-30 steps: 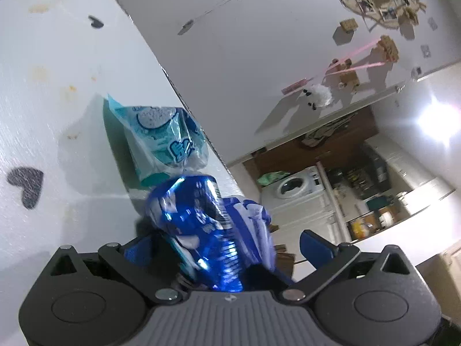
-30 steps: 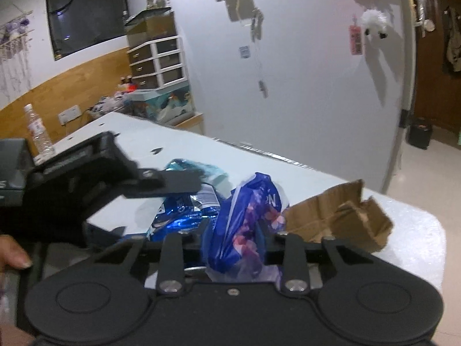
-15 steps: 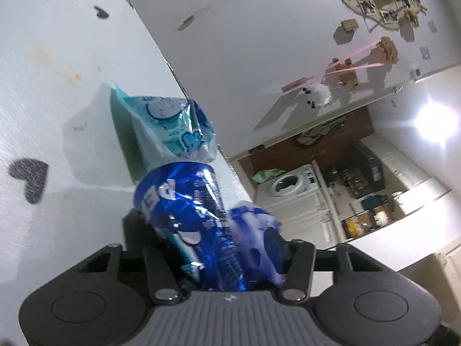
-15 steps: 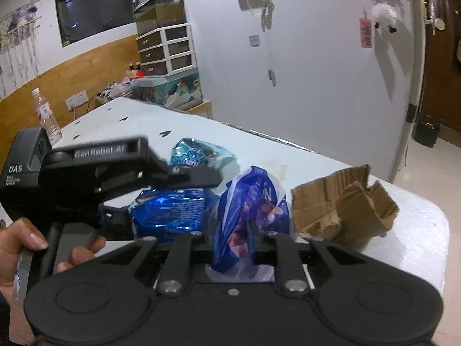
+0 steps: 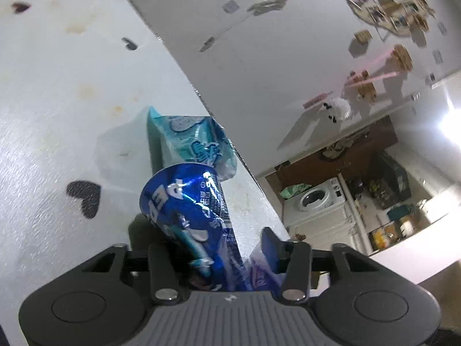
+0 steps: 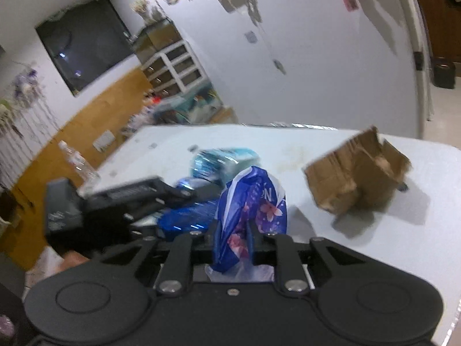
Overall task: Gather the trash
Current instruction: 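Lift the Pepsi can with the left tool while the right tool lifts the snack bag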
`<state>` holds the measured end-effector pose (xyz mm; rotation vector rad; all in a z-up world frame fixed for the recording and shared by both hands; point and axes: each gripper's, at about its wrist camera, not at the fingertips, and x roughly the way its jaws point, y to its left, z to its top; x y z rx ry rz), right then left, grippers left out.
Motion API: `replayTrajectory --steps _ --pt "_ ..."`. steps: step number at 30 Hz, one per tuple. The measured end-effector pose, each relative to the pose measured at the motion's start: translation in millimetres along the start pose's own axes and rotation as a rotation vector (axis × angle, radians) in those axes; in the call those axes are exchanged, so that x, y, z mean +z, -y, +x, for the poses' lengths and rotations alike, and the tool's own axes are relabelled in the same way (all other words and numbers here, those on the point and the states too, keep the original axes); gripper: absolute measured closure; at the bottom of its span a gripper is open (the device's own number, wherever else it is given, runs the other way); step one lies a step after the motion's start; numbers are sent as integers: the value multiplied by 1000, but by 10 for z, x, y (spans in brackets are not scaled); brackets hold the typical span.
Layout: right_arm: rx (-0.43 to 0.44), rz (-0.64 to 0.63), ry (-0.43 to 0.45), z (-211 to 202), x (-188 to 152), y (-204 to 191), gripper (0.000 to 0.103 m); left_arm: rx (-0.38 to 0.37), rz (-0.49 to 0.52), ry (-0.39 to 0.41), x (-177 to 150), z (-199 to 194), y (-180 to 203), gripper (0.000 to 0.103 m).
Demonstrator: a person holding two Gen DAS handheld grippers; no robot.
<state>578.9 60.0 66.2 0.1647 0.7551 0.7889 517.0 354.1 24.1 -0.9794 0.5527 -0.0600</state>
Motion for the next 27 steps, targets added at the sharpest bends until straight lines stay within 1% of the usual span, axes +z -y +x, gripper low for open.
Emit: replayTrajectory --steps 2,4,6,8,10,11,12,15,16,18,19,22,23,24,25,26,27 --pt "-33 0 -1 -13 -29 38 80 -13 -23 -9 31 -41 -58 31" --pt "-60 -14 1 -44 -38 56 69 -6 -31 1 64 -96 -107 31" --pt "-102 -46 -8 -46 -48 33 65 3 -40 13 94 -167 -183 30" --pt "-125 -75 -12 -36 -54 -8 65 -26 -58 23 111 -249 -264 27" --pt "-133 -93 -10 -18 -68 -56 65 -31 -54 36 123 -312 -293 23" --pt "-138 -113 -11 0 -79 -103 68 -21 -43 45 127 -344 -291 21" --pt "-136 -134 -13 9 -100 -144 74 -3 -31 52 132 -368 -288 21" --pt "-124 -191 -15 38 -136 -300 78 64 17 68 141 -427 -267 23" --pt "-123 -204 -11 44 -136 -353 79 73 33 72 143 -433 -254 23" --pt "-99 -209 11 27 -127 -422 80 62 48 66 148 -419 -238 33" --pt "-70 -201 25 9 -114 -447 80 46 46 60 149 -401 -234 35" --pt "78 -112 61 -50 -76 -426 80 4 44 45 143 -344 -233 42" --pt "142 -64 66 -50 -68 -389 80 -2 43 45 134 -332 -243 47" --pt "168 -36 67 -41 -70 -365 80 -11 37 43 132 -318 -256 52" --pt "171 -16 63 -19 -75 -348 80 -15 32 40 133 -305 -267 55" --pt "162 0 51 14 -83 -331 79 -14 31 38 132 -299 -273 62" --pt "140 14 33 57 -95 -308 79 -15 33 38 130 -296 -275 63"
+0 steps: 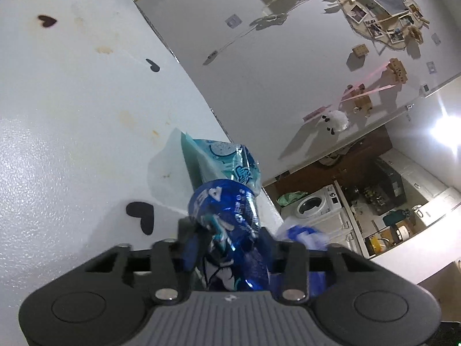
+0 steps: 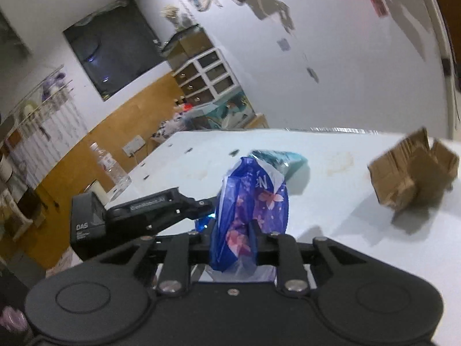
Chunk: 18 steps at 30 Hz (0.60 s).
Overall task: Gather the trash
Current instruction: 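Lift the Pepsi can with the left tool while the right tool lifts the snack bag, then carry the Pepsi can and snack bag with both tools over the trash bin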
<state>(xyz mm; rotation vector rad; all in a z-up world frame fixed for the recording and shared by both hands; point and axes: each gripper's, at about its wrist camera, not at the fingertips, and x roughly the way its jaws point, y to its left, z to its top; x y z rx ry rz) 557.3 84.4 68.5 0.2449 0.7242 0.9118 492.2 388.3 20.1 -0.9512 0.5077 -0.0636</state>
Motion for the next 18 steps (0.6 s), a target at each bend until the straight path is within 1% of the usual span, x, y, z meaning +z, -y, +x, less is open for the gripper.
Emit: replayTrajectory --steps 1,3,4,6,9,11,13,16,18 --pt "-31 6 -14 33 -18 21 78 -2 3 -1 -2 2 5 64" --pt "-96 -3 -36 78 -58 59 74 -11 24 -4 -11 2 40 73" --pt "-121 -16 -44 90 -77 68 70 -10 32 -2 -15 1 66 73" --pt "-148 -41 -61 105 -105 61 63 15 75 4 -36 -3 136 74" --pt "-185 -85 -90 146 -142 17 61 40 122 4 -68 -3 232 75" --pt "-209 -107 -109 181 -158 -13 64 62 158 1 -95 -4 311 75" --pt "-242 -148 -108 190 -184 -73 71 87 203 4 -127 -15 403 75" --pt "-267 -185 -70 111 -187 -142 80 98 263 8 -187 -43 566 76" --pt "-268 -191 -39 23 -176 -174 81 116 307 16 -247 -80 655 76"
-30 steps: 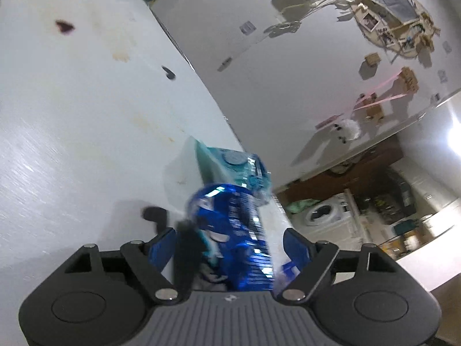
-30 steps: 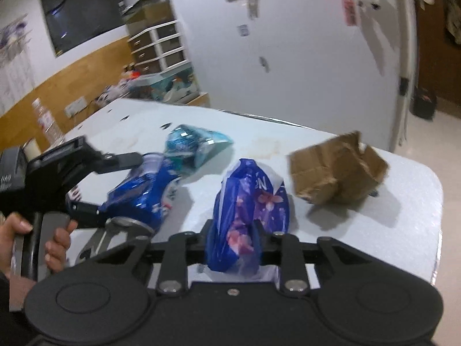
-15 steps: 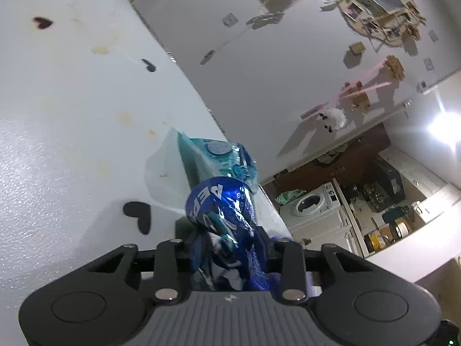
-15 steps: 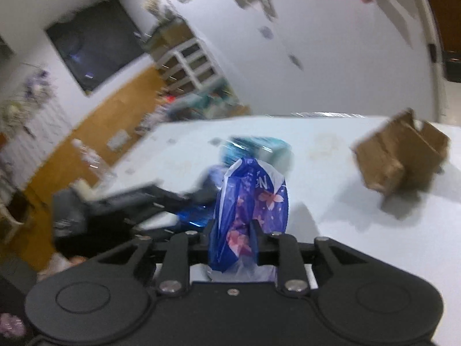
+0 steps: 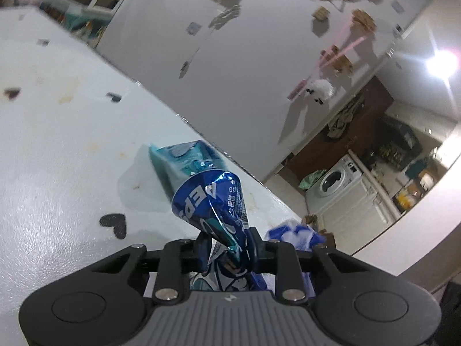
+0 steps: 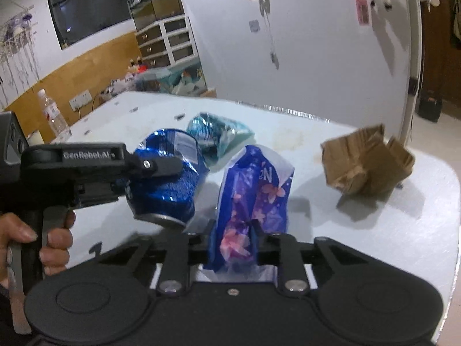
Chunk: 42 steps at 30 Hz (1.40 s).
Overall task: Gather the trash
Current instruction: 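Carry the Pepsi can and snack bag with both tools over the trash bin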
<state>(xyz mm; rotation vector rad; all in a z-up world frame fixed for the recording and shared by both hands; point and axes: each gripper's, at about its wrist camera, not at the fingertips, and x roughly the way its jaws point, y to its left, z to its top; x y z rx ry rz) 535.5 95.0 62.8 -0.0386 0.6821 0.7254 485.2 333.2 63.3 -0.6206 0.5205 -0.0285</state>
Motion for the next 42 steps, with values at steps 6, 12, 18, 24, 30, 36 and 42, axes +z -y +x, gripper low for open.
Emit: replayTrajectory --steps 6,12,18,24,30,36,42 --pt "-15 11 73 -323 26 51 83 44 134 23 -90 -137 343 76" --pt "-26 36 106 -619 -16 146 84 84 239 34 -264 -333 597 76" --pt "-30 68 132 -906 -137 168 84 120 324 35 -501 -595 789 76" --pt "-70 40 169 -1306 -310 97 84 117 375 38 -725 -848 1048 76" --pt "-118 37 195 -1728 -517 114 84 115 439 44 -997 -1058 1371 76" --pt "-169 46 224 -2181 -761 171 84 95 472 37 -1285 -1190 1643 76" --pt "-219 53 237 -2556 -1015 276 84 70 513 36 -1575 -1311 1953 76"
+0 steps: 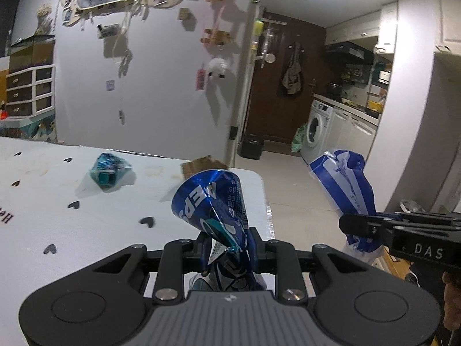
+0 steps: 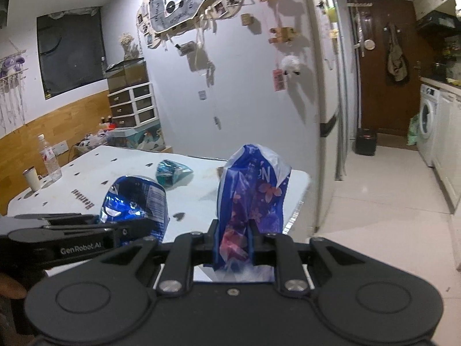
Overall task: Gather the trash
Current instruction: 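Carry the Pepsi can and snack bag with both tools over the trash bin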
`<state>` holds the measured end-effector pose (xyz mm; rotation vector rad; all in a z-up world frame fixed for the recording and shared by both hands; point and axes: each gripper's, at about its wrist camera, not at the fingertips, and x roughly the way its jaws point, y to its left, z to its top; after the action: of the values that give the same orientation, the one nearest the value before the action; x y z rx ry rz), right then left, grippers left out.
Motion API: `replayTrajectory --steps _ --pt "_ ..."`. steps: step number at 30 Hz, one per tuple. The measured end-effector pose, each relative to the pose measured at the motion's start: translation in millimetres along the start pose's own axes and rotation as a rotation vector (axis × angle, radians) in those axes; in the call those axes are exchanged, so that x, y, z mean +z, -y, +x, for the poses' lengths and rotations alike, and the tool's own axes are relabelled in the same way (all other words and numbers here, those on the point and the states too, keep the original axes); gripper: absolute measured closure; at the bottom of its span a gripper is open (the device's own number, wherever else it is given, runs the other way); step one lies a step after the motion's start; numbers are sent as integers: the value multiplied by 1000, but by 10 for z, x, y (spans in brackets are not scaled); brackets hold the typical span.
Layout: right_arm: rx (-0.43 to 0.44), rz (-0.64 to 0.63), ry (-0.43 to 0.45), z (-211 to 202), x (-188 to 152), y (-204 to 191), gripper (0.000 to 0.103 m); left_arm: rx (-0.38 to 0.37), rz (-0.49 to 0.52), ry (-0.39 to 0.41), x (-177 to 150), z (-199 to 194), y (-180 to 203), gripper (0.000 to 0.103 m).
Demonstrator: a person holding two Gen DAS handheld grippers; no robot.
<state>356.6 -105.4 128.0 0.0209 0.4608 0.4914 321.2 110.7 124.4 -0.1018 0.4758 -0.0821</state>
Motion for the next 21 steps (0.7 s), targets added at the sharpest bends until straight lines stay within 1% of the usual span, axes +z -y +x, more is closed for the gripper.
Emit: replayTrajectory --steps 7,11,17,21 --pt "-49 17 10 -362 -197 278 84 -35 41 -10 -151 -61 427 76" --pt "-92 19 10 -535 -323 464 84 -57 61 -24 -249 -42 659 76" --pt "-144 30 2 -731 -575 751 84 -84 89 -45 -414 31 981 76" --pt "-167 49 -18 -789 -768 940 84 -99 97 -68 -566 131 1182 76"
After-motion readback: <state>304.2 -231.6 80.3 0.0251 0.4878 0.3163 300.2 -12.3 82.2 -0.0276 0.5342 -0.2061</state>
